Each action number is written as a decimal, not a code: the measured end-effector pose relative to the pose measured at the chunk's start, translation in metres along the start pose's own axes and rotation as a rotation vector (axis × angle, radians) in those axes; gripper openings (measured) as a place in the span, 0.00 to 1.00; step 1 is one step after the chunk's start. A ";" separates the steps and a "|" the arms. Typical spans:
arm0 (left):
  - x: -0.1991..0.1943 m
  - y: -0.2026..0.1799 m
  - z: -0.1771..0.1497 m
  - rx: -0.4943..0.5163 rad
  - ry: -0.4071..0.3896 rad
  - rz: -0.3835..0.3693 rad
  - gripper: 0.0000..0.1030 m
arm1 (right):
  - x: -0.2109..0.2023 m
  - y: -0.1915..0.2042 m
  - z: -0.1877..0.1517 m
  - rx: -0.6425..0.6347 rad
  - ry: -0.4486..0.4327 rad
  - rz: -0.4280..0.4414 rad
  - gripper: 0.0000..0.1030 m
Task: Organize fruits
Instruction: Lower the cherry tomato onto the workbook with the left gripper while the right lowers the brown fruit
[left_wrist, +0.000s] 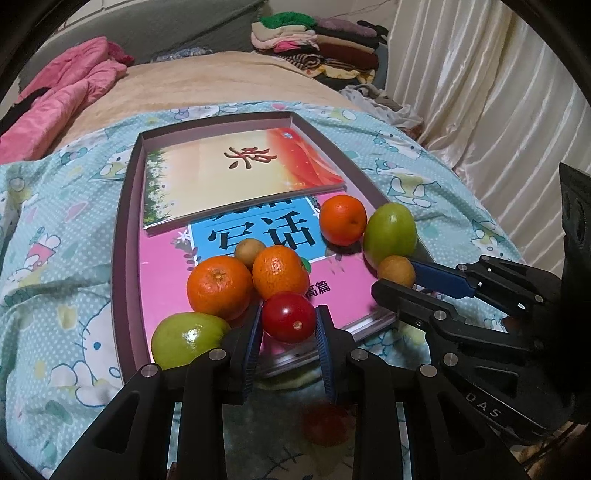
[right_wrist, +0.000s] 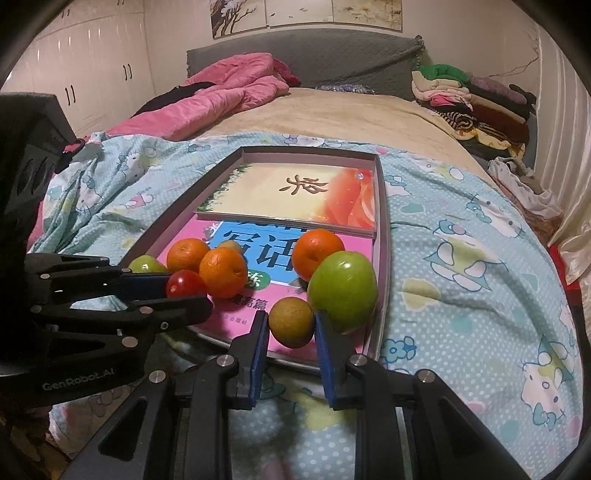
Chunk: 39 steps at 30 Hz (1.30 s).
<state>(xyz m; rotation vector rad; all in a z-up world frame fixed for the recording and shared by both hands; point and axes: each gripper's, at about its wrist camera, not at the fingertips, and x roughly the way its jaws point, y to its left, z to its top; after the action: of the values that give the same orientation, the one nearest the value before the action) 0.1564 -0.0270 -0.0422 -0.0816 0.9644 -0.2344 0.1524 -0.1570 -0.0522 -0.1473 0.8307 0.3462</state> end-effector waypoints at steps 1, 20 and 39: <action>0.000 0.000 0.000 0.001 0.000 0.000 0.28 | 0.000 -0.001 0.000 0.007 0.000 0.004 0.25; 0.008 0.001 0.005 -0.015 -0.002 -0.011 0.28 | -0.001 -0.008 -0.002 0.048 -0.003 0.014 0.25; 0.007 0.001 0.005 -0.015 -0.004 -0.014 0.28 | -0.003 -0.007 -0.002 0.054 -0.008 0.026 0.25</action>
<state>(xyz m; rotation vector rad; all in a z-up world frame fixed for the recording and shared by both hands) 0.1642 -0.0276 -0.0454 -0.1026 0.9619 -0.2399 0.1518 -0.1646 -0.0514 -0.0851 0.8339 0.3488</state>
